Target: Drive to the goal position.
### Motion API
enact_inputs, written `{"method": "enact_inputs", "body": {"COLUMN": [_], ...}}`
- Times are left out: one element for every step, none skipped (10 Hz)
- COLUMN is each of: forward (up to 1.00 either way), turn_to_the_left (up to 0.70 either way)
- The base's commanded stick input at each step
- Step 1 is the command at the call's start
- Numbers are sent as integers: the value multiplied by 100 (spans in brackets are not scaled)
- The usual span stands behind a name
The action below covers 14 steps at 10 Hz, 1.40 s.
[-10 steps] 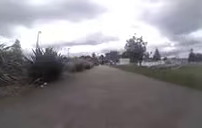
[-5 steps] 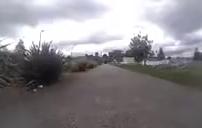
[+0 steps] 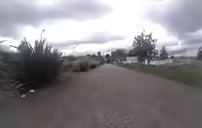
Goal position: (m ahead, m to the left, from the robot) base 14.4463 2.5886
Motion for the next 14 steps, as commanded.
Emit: {"method": "enact_inputs", "body": {"forward": [100,100,100,100,100,100,100,100,100,100,100,100,100,100], "turn_to_the_left": [-27,-27,-27,-27,-27,-27,-27,-27,-27,-27,-27,-27,-26,-19]}}
